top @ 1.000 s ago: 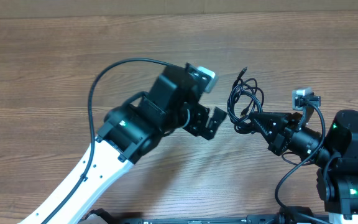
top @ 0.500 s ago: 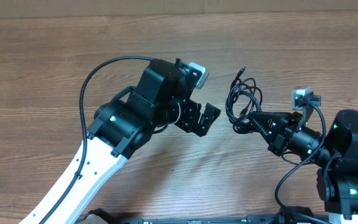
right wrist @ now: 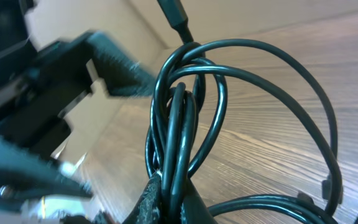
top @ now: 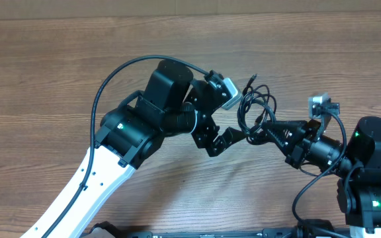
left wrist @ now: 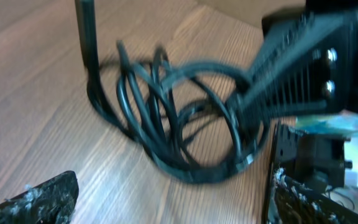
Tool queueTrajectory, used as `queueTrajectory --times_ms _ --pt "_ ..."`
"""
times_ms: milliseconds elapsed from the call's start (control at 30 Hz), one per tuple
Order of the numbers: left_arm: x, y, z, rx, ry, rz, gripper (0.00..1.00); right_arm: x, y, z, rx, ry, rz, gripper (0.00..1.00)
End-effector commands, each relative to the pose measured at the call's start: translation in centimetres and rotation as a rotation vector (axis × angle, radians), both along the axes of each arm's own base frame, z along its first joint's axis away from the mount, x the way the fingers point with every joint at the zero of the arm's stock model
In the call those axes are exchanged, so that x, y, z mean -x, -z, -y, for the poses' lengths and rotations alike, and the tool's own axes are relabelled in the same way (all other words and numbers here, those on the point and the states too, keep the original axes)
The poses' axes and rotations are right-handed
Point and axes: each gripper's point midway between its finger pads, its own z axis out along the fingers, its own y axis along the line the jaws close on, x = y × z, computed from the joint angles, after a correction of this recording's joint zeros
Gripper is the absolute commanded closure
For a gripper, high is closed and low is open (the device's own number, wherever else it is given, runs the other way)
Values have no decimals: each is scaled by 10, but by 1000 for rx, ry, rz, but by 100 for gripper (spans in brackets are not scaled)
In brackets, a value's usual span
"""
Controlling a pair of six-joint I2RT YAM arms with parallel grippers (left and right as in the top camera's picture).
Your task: Untangle cables
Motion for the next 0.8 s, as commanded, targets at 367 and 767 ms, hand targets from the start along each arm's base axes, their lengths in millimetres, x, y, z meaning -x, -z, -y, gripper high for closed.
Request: queueTrajectory --times_ms 367,767 --pt "9 -7 11 55 55 -41 52 12 -18 -9 -1 -100 104 96" --pt "8 -7 12 54 55 -41 96 13 -18 -10 -7 -109 102 96"
